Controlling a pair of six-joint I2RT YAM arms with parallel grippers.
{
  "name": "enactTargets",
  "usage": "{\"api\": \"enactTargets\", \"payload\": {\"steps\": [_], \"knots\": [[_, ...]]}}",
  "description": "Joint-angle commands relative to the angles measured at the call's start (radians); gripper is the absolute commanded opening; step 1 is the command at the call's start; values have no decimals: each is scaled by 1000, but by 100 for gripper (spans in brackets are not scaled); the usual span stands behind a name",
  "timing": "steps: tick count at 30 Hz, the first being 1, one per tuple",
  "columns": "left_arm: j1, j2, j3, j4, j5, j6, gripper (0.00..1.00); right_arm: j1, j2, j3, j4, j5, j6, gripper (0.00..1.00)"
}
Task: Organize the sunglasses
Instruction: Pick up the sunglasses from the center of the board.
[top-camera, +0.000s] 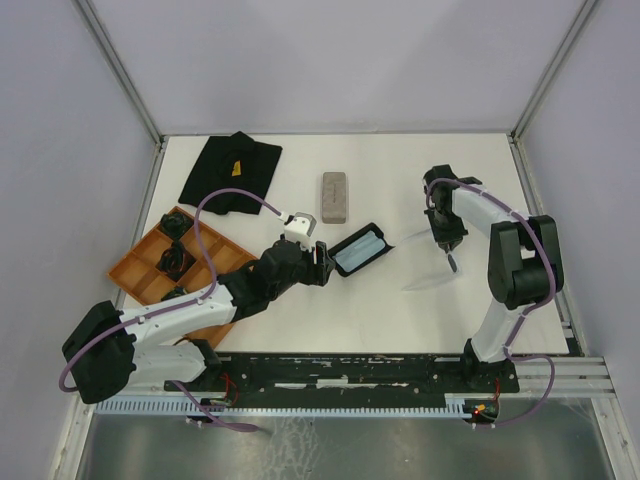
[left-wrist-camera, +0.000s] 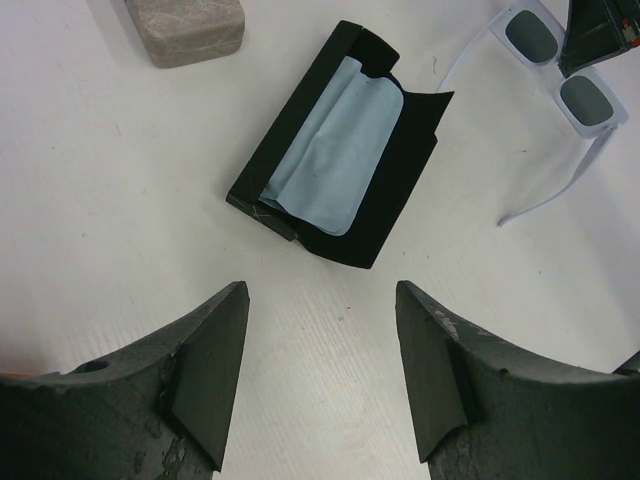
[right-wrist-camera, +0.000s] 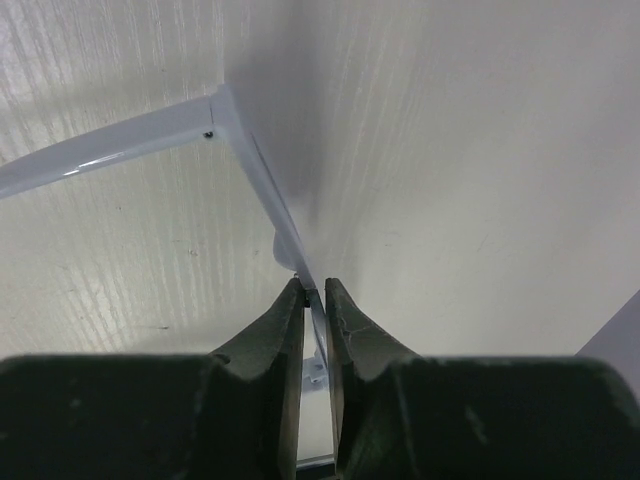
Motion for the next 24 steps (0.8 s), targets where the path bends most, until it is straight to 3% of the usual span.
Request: {"api": "enactTargets", "payload": {"steps": [1,13,24], "knots": [[3,-12,29,36,-2,6,67,-5,-4,29,12,14,10,20],[2,-19,26,34,-4,6,67,-33,-7,24,-2,112,60,19],[2,-17,26,33,-5,7,67,-55,-20,18,42,-48,111,20]]}}
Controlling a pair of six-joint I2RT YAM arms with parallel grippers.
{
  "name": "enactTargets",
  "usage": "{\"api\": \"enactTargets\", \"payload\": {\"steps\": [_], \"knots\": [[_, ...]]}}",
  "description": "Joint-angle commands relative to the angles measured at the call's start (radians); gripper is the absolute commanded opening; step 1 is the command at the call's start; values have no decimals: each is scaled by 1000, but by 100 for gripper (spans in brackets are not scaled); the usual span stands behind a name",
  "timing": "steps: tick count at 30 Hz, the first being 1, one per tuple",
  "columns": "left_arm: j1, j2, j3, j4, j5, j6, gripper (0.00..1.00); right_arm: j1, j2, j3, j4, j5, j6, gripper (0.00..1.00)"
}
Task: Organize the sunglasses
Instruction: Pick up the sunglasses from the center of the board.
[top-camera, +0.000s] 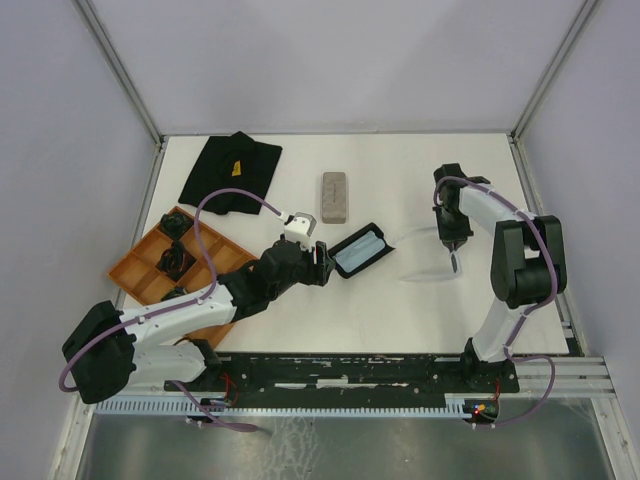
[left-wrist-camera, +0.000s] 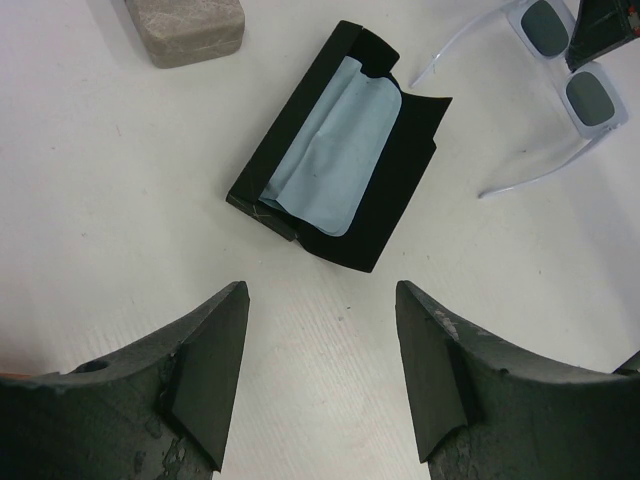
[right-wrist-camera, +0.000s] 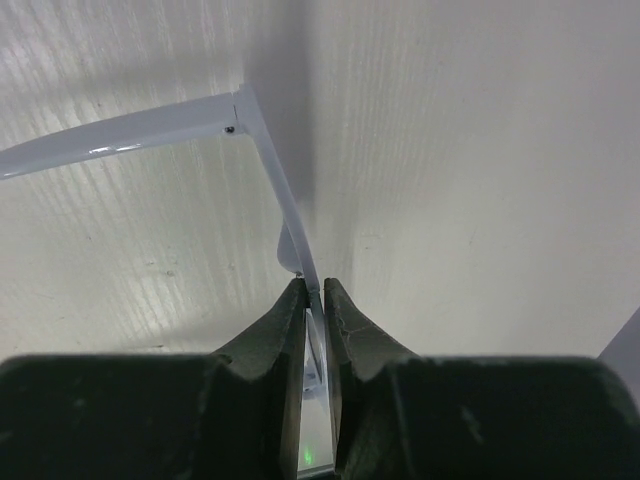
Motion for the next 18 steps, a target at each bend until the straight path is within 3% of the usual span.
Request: {"api": "enactTargets", "payload": {"steps": [1,8,18], "knots": [[2,-16,25,33,-5,7,67,-10,-21,14,36,-62,38,19],[2,-14,27,35,-2,7,67,-25,-31,-7,56,-69,43,31],[2,-11,28,36,5,6,67,-46,-47,-24,56,-78,37,24]]}}
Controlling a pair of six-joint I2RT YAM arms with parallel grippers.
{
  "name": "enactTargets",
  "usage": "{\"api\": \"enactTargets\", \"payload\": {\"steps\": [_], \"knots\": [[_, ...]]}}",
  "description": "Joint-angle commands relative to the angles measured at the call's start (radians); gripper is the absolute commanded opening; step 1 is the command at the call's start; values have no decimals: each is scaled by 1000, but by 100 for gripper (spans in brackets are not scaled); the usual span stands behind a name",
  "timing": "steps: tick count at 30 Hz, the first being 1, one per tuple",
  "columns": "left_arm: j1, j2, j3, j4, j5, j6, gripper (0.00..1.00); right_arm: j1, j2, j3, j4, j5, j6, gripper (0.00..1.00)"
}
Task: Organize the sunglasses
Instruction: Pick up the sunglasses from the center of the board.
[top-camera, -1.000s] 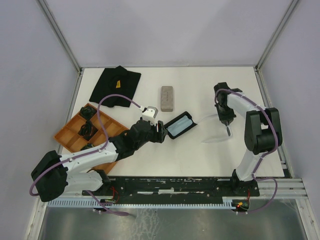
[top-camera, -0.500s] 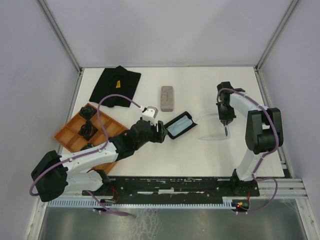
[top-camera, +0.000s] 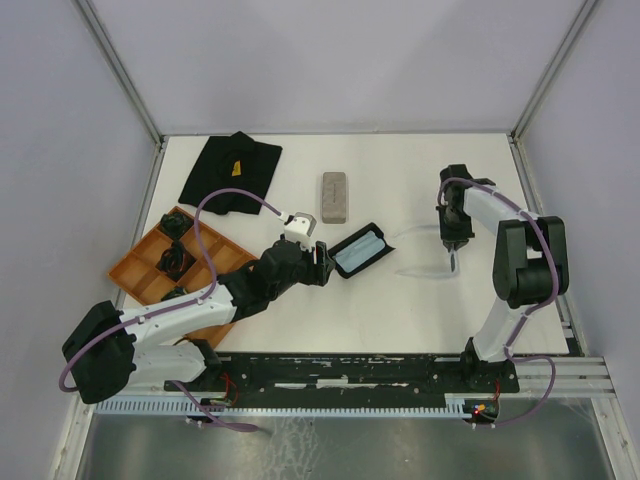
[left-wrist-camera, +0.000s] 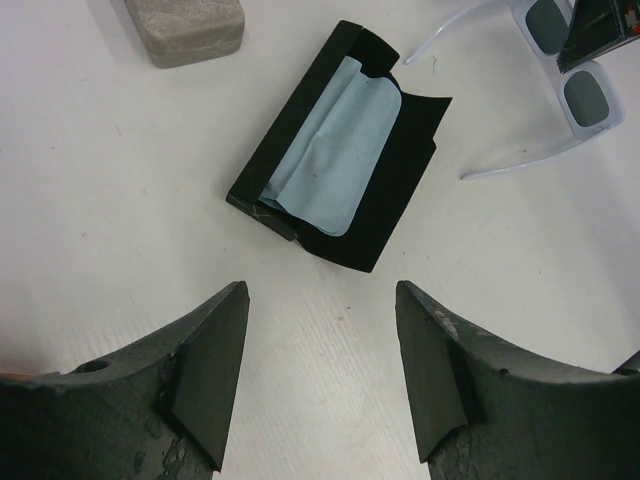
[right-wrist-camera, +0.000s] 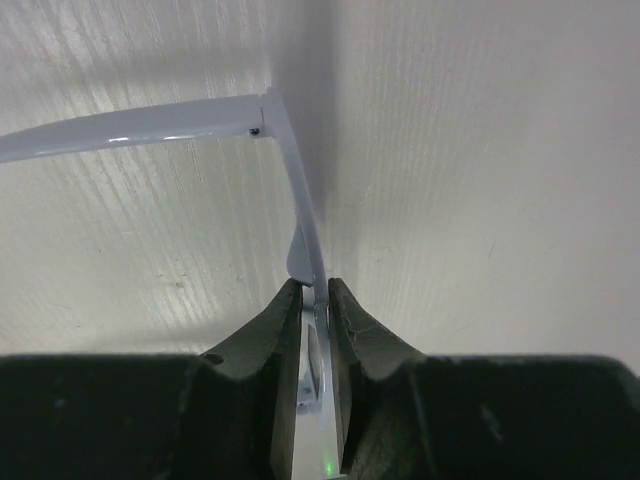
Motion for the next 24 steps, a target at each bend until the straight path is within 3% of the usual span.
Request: {"api": "enactTargets", "payload": {"steps": [1,7,11,17,24], "knots": [[3,-10,29,37,6,6,67,-7,-45,-5,20,-6,10,22],[2,-13,32,36,4,6,67,-8,-61,-3,11,-1,0,12],[2,-19,35,33,-3,4,67,-9,-117,-12,8,22,0,0],[2,-44,73,-11,-37,-13,67,-9,-287,6,-34,84,15,0],[1,-73,220,-144,-145,-1,69,-8,-500,87,-122,70,5,0]]}}
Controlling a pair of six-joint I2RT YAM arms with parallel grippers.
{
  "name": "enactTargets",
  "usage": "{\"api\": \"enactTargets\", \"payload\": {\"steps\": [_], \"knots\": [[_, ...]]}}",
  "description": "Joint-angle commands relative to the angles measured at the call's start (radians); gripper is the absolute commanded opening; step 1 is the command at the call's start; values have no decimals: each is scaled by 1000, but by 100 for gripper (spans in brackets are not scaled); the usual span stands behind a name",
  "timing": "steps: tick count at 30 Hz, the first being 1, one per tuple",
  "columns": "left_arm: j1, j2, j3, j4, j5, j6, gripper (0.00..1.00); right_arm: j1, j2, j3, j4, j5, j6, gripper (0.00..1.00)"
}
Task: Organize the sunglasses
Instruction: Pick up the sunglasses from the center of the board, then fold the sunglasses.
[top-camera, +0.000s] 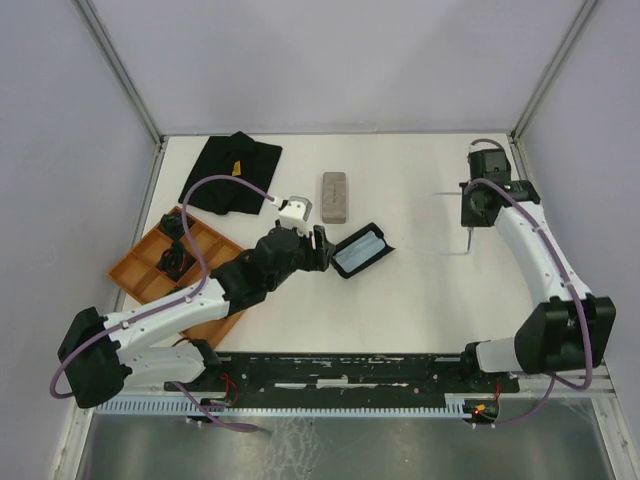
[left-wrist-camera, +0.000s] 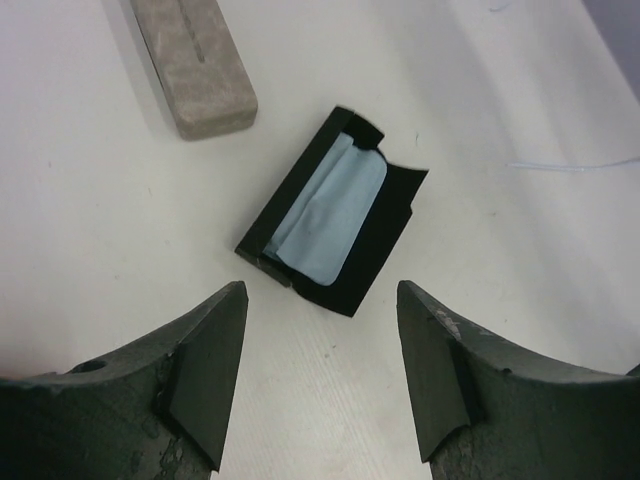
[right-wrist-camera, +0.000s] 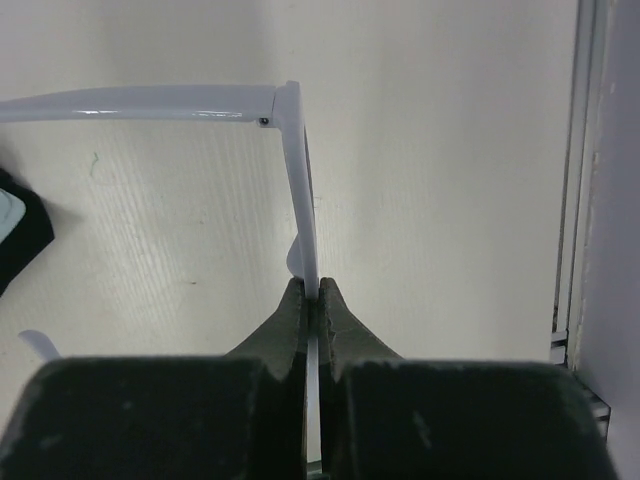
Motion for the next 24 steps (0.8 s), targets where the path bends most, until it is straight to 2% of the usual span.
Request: {"api": "enactTargets", "payload": {"steps": [1,3,8,12,15,19,24], "knots": [[2,-39,136,-62,-106,8,69,-1,-148,77,-44,-11,-1,0],[2,-38,193,-102,-145,30,70,-2,-207,79,-18,-100,-10,0],[6,-36,316,-195,-229,81,70,0,-319,13,139,-531,8,0],[12,-44,393,-251,-266,111,71,33,-368,-78,298,-710,63,0],[14,-46,440,-286,-275,135,71,108,-393,-124,360,-689,64,0],[15,-59,466,-298,-295,155,71,241,-406,-145,364,-568,24,0],[15,-35,511,-332,-320,178,71,319,-427,-181,398,-490,25,0]]}}
